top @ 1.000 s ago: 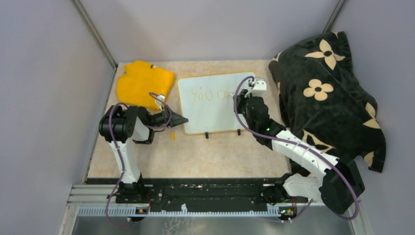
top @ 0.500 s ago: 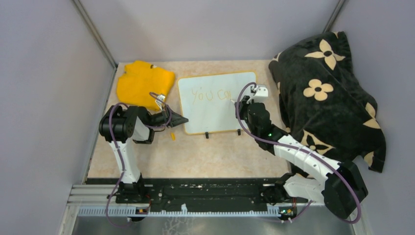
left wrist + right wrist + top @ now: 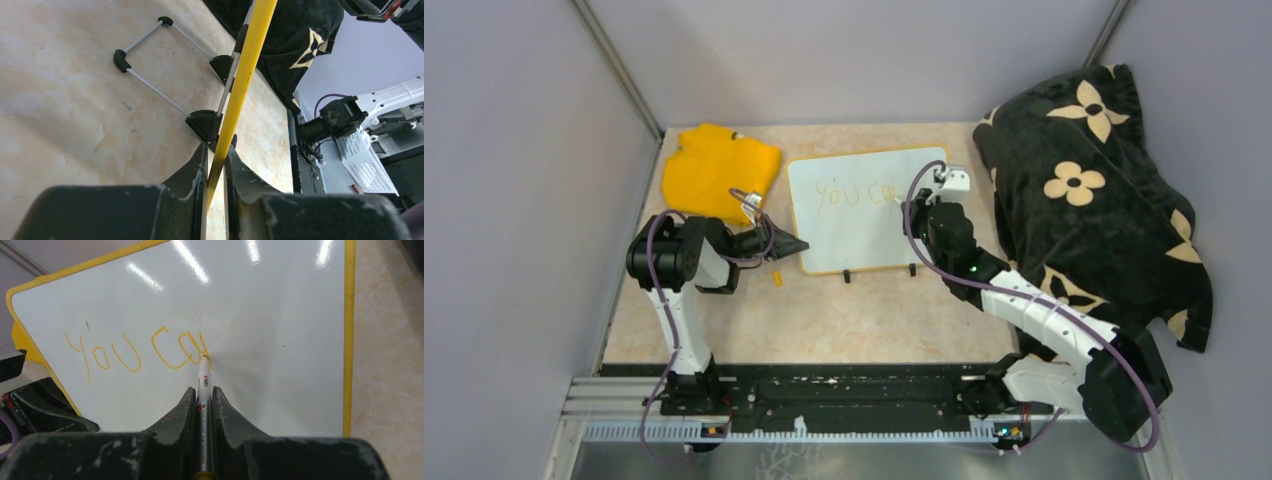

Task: Write a sentence on the whiteboard

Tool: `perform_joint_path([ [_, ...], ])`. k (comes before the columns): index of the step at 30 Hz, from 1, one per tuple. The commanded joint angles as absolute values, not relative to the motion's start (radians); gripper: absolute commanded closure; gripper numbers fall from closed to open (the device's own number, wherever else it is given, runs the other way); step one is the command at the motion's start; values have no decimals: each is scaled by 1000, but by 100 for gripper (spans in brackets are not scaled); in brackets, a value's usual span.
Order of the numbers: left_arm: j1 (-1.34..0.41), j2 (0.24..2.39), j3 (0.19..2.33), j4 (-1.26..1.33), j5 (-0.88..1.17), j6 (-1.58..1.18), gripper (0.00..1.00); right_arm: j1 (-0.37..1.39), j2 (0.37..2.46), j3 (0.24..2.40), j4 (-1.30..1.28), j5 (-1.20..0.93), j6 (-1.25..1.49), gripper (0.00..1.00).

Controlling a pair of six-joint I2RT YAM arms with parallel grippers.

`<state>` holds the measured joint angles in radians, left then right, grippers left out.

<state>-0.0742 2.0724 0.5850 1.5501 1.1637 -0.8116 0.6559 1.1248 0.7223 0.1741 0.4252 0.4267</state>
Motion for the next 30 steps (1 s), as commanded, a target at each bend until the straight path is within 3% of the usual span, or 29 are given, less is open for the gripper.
perform_joint_path([
  [1,-75,2109,584,1762,1135,-810,100,642,1148,794,213,447,407,100],
  [30,-75,2109,584,1762,1135,-810,100,603,1127,795,198,496,408,100],
])
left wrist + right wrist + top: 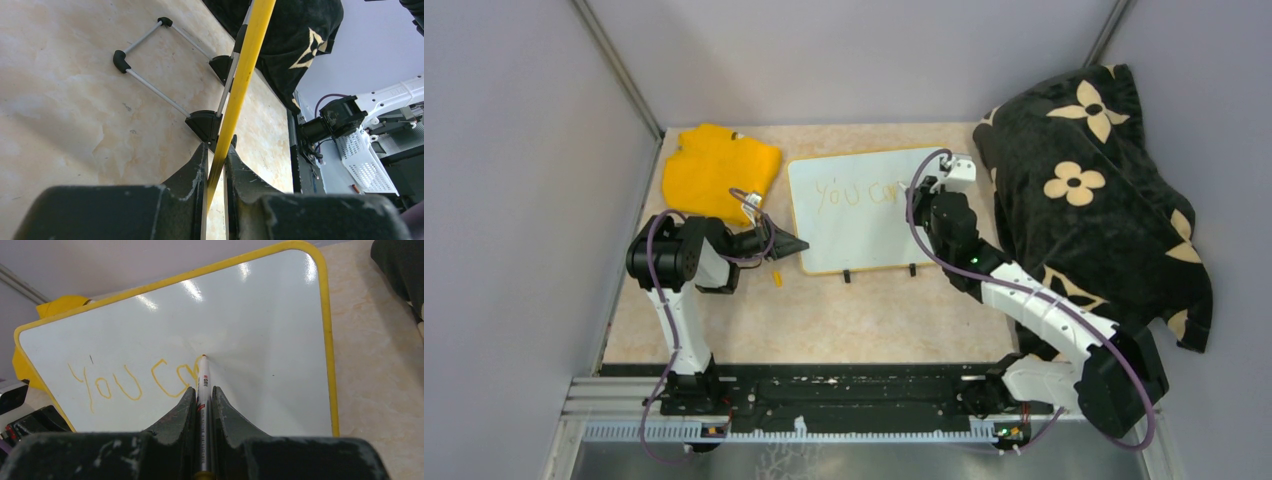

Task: Write a sentence on the whiteboard

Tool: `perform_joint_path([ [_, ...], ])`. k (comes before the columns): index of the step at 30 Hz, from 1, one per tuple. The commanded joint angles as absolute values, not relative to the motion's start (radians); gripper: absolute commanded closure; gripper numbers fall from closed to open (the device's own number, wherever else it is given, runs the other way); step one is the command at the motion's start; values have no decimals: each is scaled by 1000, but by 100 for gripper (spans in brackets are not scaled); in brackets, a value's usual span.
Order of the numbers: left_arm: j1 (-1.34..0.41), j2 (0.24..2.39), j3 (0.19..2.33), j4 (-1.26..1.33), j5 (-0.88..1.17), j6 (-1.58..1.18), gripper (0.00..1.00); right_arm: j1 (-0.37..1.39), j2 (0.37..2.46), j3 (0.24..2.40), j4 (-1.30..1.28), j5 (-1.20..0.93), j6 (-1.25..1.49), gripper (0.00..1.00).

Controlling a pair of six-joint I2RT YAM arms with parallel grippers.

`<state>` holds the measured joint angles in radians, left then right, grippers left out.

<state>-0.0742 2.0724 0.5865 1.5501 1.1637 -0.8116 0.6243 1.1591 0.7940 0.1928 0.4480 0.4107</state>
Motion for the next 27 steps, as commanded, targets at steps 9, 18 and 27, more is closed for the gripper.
perform_joint_path([
  [9,-75,2110,585,1761,1136,-810,100,602,1077,726,177,496,423,100],
  [18,-75,2111,586,1760,1134,-810,100,603,1040,680,153,472,434,100],
  [27,-75,2111,586,1762,1134,-811,100,604,965,723,134,429,436,100],
])
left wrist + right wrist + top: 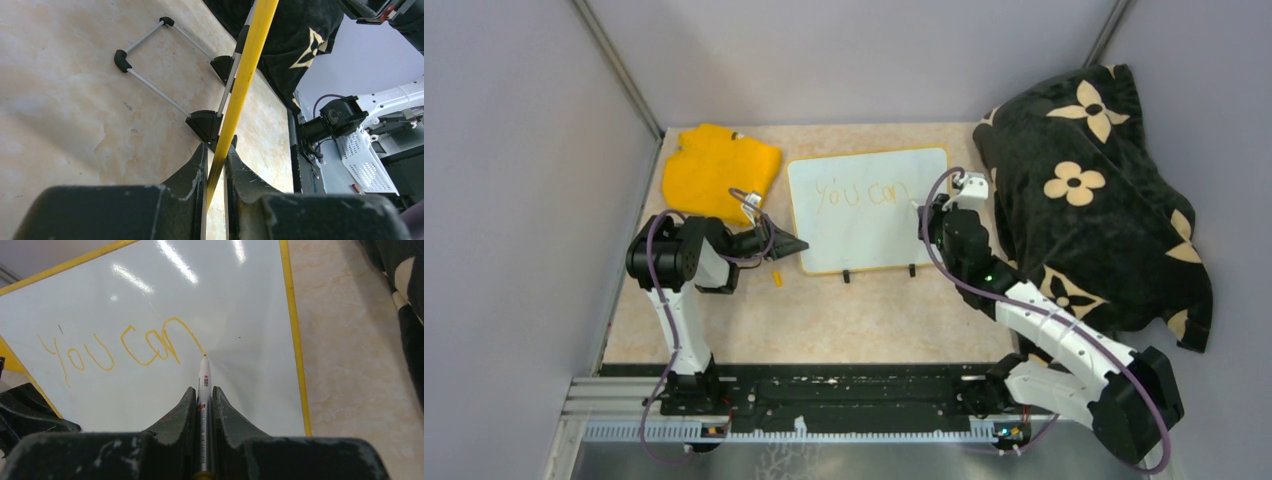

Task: Write a sentence on the whiteboard

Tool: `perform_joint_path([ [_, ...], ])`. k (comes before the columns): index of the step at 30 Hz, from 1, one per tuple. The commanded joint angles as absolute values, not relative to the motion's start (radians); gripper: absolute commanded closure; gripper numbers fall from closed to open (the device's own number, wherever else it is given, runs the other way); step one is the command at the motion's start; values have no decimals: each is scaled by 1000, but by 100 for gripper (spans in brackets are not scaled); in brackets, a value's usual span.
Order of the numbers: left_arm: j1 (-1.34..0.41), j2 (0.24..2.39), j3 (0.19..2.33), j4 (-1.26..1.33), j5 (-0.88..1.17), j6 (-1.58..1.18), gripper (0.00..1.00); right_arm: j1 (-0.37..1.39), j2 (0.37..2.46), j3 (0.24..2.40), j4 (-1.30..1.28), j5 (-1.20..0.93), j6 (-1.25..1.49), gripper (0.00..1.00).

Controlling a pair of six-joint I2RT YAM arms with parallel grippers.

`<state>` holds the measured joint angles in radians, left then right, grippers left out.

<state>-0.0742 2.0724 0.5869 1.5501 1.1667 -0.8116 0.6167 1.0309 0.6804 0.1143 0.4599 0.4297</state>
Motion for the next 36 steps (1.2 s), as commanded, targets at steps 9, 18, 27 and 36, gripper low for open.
perform_joint_path([
  [9,-75,2112,585,1762,1134,-811,100,767,964,779,165,496,373,100],
  [18,-76,2113,587,1763,1134,-813,100,952,1110,770,247,566,348,100],
  [27,-75,2113,585,1762,1131,-811,100,1087,1271,788,327,633,338,100],
  [36,-75,2114,587,1758,1131,-811,100,1100,1364,822,361,683,335,100],
])
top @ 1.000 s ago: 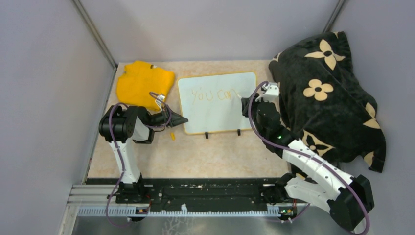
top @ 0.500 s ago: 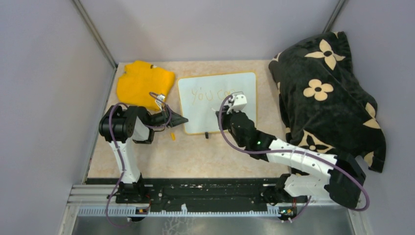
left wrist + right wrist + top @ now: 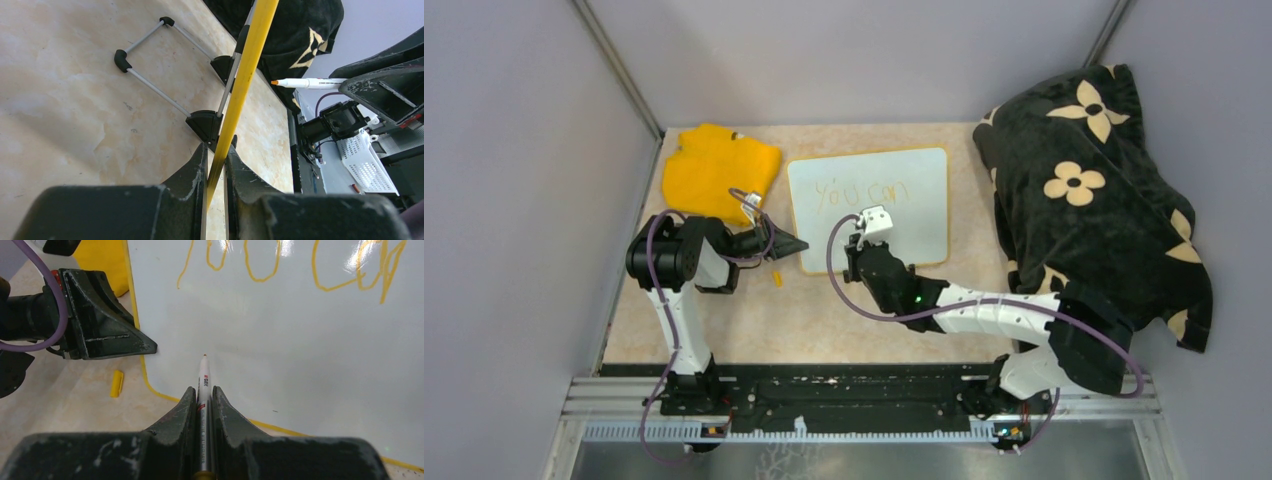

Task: Write a sentence on the whiteboard

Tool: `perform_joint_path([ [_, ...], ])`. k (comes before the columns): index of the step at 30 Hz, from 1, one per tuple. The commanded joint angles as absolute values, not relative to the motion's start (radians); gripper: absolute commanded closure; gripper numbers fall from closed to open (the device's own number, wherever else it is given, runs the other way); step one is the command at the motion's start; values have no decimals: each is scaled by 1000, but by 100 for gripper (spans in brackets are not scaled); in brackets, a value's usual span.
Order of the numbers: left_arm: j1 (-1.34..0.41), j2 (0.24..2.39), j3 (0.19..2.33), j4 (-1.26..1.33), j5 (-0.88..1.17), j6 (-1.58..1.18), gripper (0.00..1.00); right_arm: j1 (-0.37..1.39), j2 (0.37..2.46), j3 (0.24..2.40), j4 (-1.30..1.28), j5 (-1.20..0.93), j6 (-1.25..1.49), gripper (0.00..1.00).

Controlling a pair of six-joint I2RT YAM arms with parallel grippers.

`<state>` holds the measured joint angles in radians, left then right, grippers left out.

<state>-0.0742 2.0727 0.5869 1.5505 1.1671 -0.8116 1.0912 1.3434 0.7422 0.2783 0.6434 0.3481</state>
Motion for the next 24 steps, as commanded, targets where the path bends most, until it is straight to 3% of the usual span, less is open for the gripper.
perform_joint_path([
  [1,-75,2113,587,1757,1131,-811,100,1100,1374,829,362,684,336,100],
  [24,-75,2113,589,1751,1131,-812,100,1040,1461,876,391,679,360,100],
])
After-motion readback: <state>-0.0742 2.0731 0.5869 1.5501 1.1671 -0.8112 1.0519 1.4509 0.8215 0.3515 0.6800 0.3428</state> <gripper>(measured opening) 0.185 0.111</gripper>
